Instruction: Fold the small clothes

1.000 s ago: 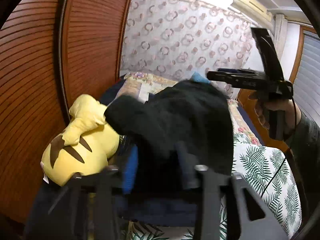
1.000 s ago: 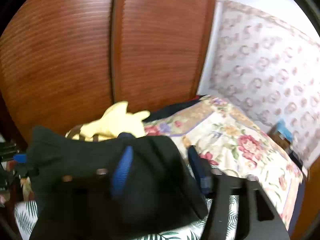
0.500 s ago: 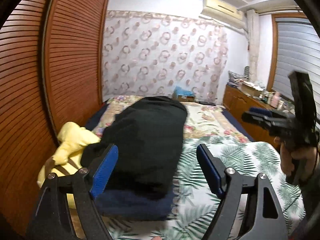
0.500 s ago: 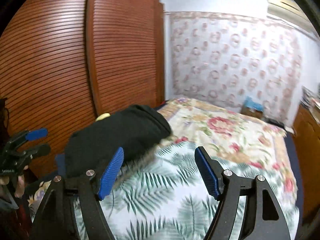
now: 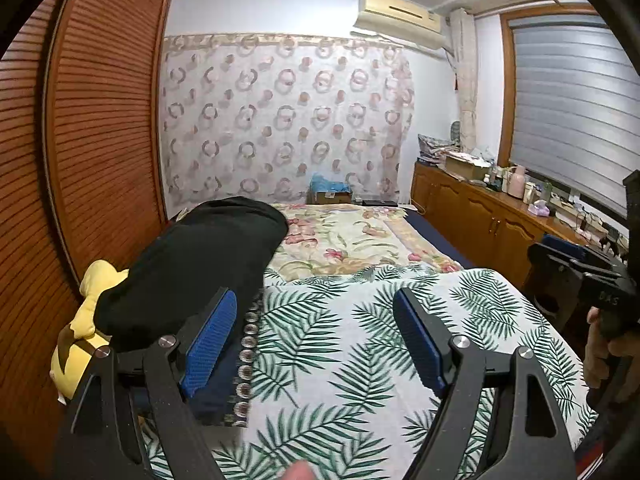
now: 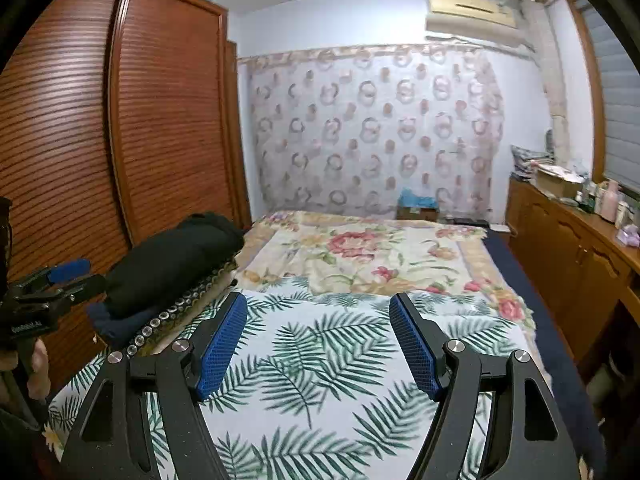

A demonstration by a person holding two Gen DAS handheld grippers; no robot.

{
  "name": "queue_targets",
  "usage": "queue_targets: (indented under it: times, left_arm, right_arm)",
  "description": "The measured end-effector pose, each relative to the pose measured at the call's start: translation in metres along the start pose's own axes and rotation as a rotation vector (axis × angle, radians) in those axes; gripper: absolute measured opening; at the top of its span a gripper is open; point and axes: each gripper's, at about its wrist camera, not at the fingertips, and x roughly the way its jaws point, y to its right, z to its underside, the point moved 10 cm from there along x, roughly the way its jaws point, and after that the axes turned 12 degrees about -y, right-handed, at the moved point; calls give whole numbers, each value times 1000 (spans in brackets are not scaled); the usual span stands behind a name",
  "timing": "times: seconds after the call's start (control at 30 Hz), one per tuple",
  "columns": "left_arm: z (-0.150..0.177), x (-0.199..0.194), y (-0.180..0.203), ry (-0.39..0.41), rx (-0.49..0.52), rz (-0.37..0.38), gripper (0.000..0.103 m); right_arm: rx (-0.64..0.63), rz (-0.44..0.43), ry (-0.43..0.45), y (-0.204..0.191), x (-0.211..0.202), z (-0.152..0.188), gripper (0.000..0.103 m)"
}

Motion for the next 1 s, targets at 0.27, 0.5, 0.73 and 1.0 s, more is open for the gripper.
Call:
queue_targets:
  times: [0.27,0.5,0.73,1.0]
  left_arm:
    - [-1,-4,17,-1,13,-1,81]
    - [-1,-7,25,5,27,-3,81]
    - [-1,-7,27,6,26,-1,81]
    - [-4,-7,27,9,24,-1,81]
  right_arm:
    - [43,27,27,-21,-8,18,75]
    - [51,47,37,-25,-3,35,75]
    - [61,48,37,-19,-6,47,75]
    - [61,55,35,-14,-9,52,75]
